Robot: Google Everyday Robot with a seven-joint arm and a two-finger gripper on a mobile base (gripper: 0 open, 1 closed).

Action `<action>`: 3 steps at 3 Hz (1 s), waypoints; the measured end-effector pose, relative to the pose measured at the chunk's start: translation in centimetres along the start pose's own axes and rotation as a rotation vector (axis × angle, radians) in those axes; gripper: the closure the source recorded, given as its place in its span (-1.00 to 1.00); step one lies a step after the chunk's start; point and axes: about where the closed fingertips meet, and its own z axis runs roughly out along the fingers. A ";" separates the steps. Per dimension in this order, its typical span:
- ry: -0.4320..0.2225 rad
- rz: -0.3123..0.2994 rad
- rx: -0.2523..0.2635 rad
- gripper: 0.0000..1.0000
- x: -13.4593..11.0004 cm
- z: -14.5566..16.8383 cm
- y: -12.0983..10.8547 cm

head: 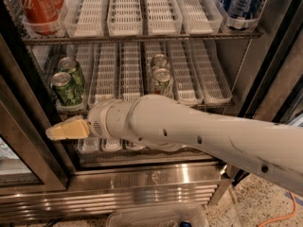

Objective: Pick green can from middle shelf of fridge

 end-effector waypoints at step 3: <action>-0.119 -0.080 0.103 -1.00 -1.1 3.8 0.5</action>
Offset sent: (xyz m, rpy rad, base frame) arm 0.0200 0.0465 -0.0120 0.0773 -0.1235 -0.0818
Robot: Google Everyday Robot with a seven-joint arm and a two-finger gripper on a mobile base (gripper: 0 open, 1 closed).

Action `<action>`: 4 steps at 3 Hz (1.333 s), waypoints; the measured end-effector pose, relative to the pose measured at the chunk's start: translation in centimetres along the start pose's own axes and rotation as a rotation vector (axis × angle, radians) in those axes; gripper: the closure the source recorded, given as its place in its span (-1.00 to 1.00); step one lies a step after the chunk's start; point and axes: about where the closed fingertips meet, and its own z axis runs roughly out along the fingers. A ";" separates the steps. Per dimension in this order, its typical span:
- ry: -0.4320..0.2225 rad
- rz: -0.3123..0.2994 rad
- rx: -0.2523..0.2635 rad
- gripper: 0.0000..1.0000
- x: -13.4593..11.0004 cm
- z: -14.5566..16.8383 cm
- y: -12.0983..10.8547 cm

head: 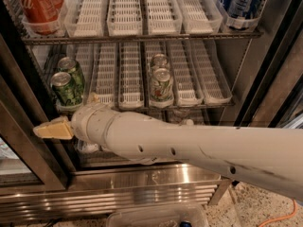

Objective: Pick green can from middle shelf of fridge

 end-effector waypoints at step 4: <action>-0.106 -0.006 0.159 -1.00 -0.8 1.9 -2.9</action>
Offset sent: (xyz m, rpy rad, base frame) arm 0.0309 -0.0131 0.0135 -0.0754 -0.1752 -0.1188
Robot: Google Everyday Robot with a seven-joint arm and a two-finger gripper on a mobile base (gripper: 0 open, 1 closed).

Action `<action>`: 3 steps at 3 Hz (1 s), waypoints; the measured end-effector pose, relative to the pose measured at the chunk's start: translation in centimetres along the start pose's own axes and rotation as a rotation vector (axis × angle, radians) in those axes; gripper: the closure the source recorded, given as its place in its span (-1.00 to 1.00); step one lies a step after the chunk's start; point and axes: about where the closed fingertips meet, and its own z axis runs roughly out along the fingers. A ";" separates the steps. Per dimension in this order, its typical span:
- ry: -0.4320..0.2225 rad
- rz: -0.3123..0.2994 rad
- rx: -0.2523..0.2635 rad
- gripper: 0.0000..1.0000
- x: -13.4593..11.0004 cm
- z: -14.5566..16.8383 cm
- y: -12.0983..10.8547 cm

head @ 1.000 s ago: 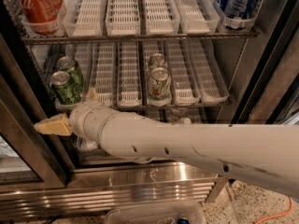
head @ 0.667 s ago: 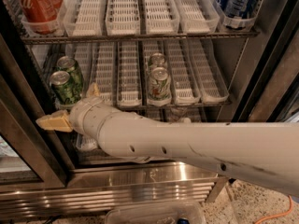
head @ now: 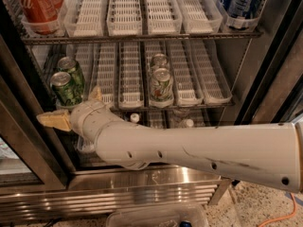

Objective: Pick green can from middle shelf of fridge

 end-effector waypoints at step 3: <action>-0.033 0.062 0.002 -1.00 0.3 1.0 -0.1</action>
Offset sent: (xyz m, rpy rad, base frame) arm 0.0085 0.0069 -0.0039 0.0454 0.0121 -0.0058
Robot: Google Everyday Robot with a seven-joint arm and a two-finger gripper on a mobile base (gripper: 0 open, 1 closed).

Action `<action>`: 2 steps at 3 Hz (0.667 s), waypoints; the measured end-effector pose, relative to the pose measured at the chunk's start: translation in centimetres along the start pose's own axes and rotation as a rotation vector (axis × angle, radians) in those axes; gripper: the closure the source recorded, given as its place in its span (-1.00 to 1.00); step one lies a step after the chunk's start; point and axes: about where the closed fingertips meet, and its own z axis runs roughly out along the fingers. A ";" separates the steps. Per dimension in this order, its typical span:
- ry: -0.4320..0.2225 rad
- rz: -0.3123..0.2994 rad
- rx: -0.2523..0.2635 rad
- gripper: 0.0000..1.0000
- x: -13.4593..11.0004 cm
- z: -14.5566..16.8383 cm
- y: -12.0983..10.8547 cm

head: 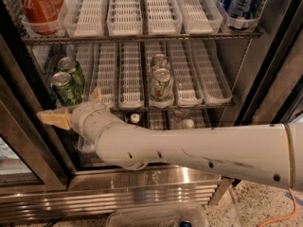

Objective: Pick green can from middle shelf of fridge

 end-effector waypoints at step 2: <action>-0.057 -0.034 0.009 -0.48 -1.0 0.8 -0.6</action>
Offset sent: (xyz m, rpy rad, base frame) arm 0.0132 -0.0014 0.0108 0.0205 -0.0790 -0.0155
